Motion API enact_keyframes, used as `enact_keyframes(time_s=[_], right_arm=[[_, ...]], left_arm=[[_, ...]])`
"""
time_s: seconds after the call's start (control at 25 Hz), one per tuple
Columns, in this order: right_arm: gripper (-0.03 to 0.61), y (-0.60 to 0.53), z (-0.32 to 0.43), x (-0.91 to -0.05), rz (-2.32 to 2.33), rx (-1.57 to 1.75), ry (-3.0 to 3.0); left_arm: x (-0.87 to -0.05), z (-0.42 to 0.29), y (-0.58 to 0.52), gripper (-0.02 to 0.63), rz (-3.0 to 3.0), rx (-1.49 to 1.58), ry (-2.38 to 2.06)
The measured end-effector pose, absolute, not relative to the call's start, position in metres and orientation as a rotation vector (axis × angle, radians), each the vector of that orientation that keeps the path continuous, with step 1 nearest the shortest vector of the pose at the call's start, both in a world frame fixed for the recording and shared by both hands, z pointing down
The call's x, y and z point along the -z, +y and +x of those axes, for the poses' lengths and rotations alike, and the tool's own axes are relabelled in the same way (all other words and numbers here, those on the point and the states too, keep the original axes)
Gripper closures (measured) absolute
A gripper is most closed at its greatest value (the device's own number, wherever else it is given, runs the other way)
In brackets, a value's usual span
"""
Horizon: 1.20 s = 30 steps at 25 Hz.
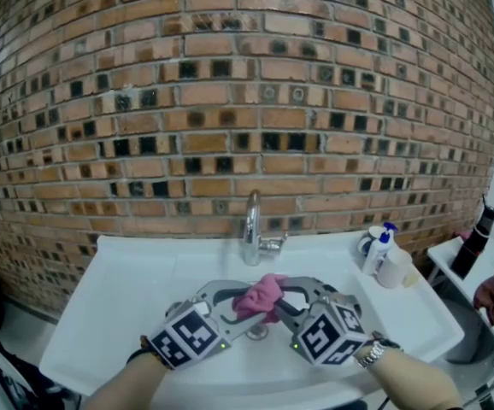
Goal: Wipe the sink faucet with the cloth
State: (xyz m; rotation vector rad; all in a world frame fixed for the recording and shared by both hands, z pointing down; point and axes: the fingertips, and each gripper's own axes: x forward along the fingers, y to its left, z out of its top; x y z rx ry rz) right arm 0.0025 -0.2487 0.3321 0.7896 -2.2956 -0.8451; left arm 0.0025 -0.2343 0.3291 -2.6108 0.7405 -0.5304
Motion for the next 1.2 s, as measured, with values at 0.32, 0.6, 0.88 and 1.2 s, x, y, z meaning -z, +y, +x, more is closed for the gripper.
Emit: enact_keyframes(time_s=[0.32, 0.6, 0.88, 1.2], right_arm=[[0.508, -0.257, 0.006, -0.333, 0.849, 0.847, -2.279], [0.495, -0.269, 0.014, -0.333, 0.942, 0.78, -2.339], [0.497, -0.283, 0.024, -0.331, 1.06, 0.649, -2.395], [0.497, -0.296, 0.031, -0.324, 1.185, 0.539, -2.485]], left_arm=[[-0.318, -0.007, -0.245, 0.513, -2.523, 0.497, 0.844], [-0.306, -0.034, -0.275, 0.522, -2.482, 0.41, 1.073], [-0.301, -0.071, -0.317, 0.525, -2.478, 0.35, 1.348], [-0.314, -0.096, -0.363, 0.525, -2.478, 0.355, 1.62]])
